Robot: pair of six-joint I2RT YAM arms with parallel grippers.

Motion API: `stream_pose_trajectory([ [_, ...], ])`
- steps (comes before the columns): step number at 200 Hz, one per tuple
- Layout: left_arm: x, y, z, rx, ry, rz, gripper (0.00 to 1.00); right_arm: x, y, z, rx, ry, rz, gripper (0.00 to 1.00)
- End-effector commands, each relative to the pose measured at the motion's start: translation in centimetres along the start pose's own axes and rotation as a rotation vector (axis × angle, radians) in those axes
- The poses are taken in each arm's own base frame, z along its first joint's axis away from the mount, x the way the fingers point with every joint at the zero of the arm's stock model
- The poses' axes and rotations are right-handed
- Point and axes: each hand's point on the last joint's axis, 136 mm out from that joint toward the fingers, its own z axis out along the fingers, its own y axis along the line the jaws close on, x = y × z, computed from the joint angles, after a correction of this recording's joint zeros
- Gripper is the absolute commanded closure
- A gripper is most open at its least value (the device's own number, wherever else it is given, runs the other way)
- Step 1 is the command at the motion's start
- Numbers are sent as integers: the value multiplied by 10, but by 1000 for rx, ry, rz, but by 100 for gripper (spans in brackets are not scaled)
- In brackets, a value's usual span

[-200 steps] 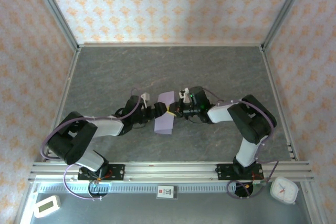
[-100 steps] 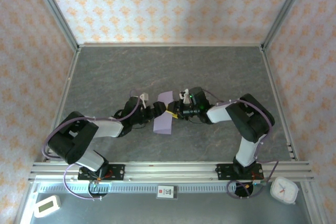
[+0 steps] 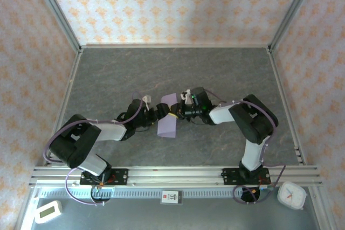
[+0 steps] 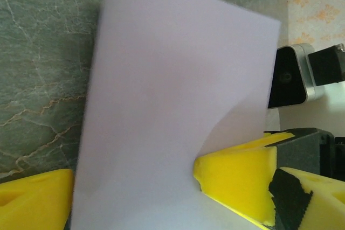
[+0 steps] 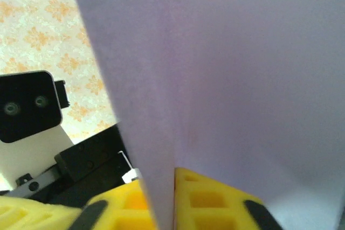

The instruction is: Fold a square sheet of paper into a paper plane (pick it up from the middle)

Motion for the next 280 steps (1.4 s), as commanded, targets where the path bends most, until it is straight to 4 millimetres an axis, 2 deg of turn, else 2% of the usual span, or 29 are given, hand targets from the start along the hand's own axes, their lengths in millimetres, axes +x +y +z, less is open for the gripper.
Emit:
stream_pose_trajectory([
  [1,-1,-23,2,80,3,27,2,13,46,2,-163,51,-57,98],
  [24,-3,-27,2,96,-4,23,2,19,70,-9,-302,57,-33,100],
  [49,-6,-30,1,97,-10,29,2,17,65,-10,-296,36,-14,100],
  [64,-17,-35,-6,85,-39,50,2,15,68,-11,-290,27,-25,100],
  [82,-44,-33,-24,28,-126,49,1,10,80,-12,-280,16,-59,99],
  [112,-103,-34,-75,-47,-345,28,1,4,117,-17,-316,13,-125,98],
  [133,-122,-40,-93,-64,-401,32,1,3,124,-21,-334,0,-138,98],
  [140,-124,-42,-95,-68,-403,38,1,4,120,-20,-325,-3,-132,98],
  [155,-124,-44,-92,-65,-387,42,1,4,96,-16,-279,-16,-99,98],
  [181,-116,-35,-84,-92,-337,43,1,-1,40,-9,-106,-69,-55,95],
  [199,-107,-26,-78,-108,-299,44,1,-4,5,-9,44,-100,-40,79],
  [217,-96,-20,-69,-123,-240,57,1,-8,-23,-14,211,-119,-44,48],
  [239,-80,-16,-57,-172,-179,99,1,-20,-42,-35,383,-182,-47,28],
  [266,-58,-8,-41,-302,-107,184,1,-37,-52,-68,478,-283,-15,25],
  [280,-55,9,-39,-426,-102,208,1,-41,-48,-77,483,-313,-20,25],
])
